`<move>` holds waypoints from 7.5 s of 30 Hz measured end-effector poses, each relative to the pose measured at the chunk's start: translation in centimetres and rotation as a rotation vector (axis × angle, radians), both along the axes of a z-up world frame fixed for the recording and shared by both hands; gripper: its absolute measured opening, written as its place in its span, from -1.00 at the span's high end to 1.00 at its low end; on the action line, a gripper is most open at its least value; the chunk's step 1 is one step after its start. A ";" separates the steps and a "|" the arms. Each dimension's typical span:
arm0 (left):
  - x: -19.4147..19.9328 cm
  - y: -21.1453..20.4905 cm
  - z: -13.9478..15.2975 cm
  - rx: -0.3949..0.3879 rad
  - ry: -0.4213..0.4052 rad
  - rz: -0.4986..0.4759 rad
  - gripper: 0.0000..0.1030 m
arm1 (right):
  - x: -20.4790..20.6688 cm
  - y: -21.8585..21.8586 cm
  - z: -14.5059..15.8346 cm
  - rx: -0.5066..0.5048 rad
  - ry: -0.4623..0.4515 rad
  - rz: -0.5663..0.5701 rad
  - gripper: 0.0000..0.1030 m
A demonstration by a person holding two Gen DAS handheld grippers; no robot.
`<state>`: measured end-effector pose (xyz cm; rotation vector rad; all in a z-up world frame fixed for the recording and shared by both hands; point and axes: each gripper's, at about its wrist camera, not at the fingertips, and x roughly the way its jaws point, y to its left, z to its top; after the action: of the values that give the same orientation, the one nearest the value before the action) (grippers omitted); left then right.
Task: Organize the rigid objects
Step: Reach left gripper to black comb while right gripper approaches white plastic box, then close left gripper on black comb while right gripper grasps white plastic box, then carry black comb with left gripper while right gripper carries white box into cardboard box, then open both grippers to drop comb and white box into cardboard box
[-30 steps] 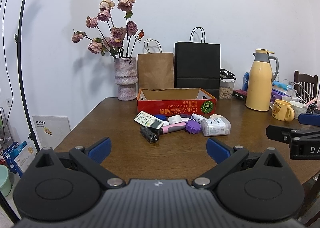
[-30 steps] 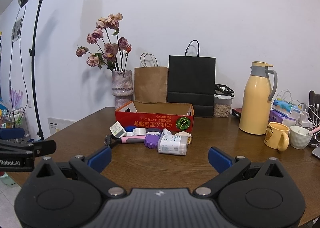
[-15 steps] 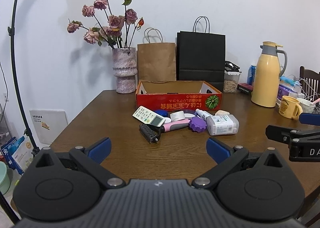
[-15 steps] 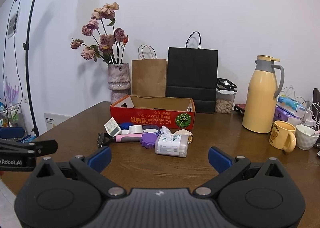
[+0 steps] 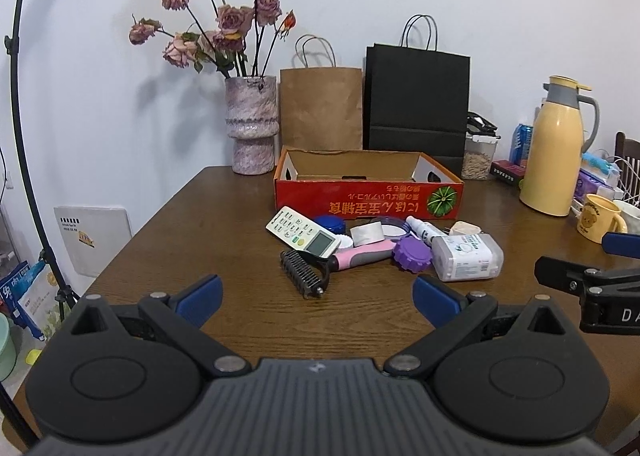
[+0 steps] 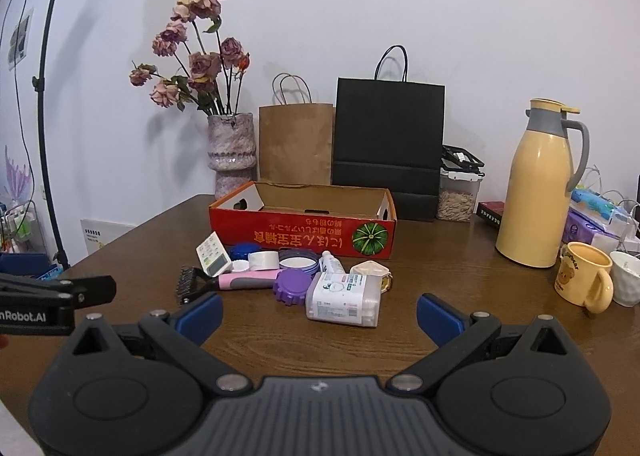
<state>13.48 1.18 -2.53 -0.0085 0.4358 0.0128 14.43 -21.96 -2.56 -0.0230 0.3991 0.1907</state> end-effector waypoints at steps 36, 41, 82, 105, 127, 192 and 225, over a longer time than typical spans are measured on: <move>16.4 3.0 -4.5 0.030 0.221 0.180 -1.00 | 16.4 0.9 -5.5 -0.049 0.197 -0.082 -1.00; 18.3 3.3 -6.1 0.041 0.270 0.234 -1.00 | 18.0 1.0 -6.8 -0.059 0.219 -0.101 -1.00; 19.2 2.2 -7.9 -0.020 0.284 0.166 0.52 | 19.0 2.2 -9.1 -0.107 0.205 -0.225 -1.00; 15.7 3.5 -4.8 -0.094 0.142 0.165 0.53 | 16.3 -0.5 -6.8 0.070 0.090 -0.184 -0.60; 16.6 3.9 -0.9 -0.138 0.072 0.179 0.52 | 16.6 0.5 -3.5 0.080 -0.007 -0.138 -0.60; 39.4 1.3 -1.5 -0.178 0.107 0.211 0.52 | 37.6 2.8 -3.0 0.083 -0.020 -0.100 -0.60; 38.4 1.0 -1.3 -0.036 0.035 0.222 -1.00 | 38.8 2.4 -4.1 0.078 0.066 -0.095 -1.00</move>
<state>51.89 2.23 -3.84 -0.0923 0.4684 0.2242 53.28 -19.56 -6.70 0.0794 0.4572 0.1134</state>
